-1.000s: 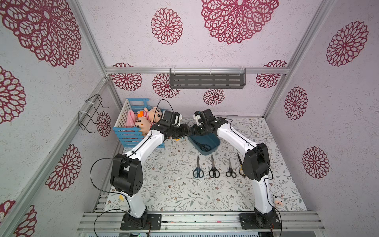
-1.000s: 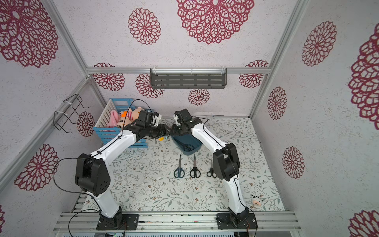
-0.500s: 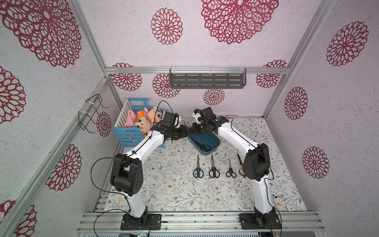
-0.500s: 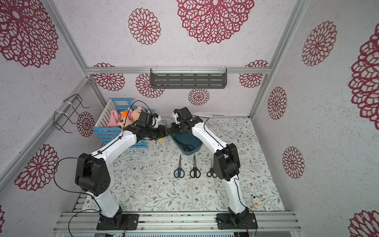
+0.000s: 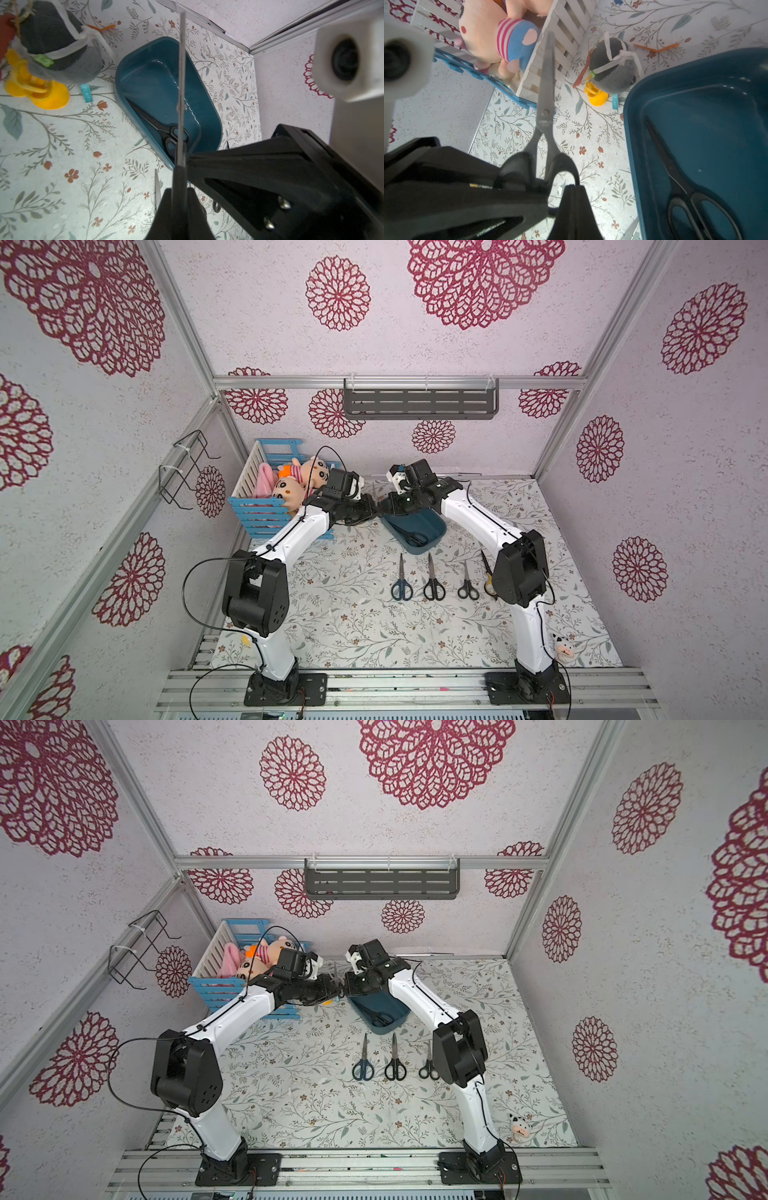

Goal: Take the scissors out of the storage box
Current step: Pick up the scissors from the storage box, then place the scissors at the center of the board.

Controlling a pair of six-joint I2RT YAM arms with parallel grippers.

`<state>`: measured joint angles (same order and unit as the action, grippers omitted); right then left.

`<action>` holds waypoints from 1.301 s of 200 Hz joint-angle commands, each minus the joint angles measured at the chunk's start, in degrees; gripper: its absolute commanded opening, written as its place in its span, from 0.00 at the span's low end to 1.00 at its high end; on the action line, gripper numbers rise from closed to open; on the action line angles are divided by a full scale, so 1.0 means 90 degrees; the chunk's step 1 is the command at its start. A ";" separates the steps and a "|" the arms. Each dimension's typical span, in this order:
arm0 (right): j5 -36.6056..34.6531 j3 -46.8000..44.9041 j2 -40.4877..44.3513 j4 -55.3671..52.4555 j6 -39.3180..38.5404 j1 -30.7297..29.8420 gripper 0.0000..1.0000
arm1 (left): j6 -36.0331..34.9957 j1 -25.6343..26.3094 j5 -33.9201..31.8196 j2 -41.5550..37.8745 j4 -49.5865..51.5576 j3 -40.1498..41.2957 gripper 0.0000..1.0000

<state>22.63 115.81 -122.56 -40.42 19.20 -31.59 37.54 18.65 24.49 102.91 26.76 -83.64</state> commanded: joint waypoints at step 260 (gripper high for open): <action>-0.1452 -0.1527 0.0837 -0.0062 -0.0576 0.0825 0.46 | 0.0135 0.0878 -0.0050 -0.0512 0.0015 0.3517 0.31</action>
<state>11.29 100.51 -114.45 -41.06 15.66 -24.23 40.16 26.63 27.62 97.45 23.62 -50.24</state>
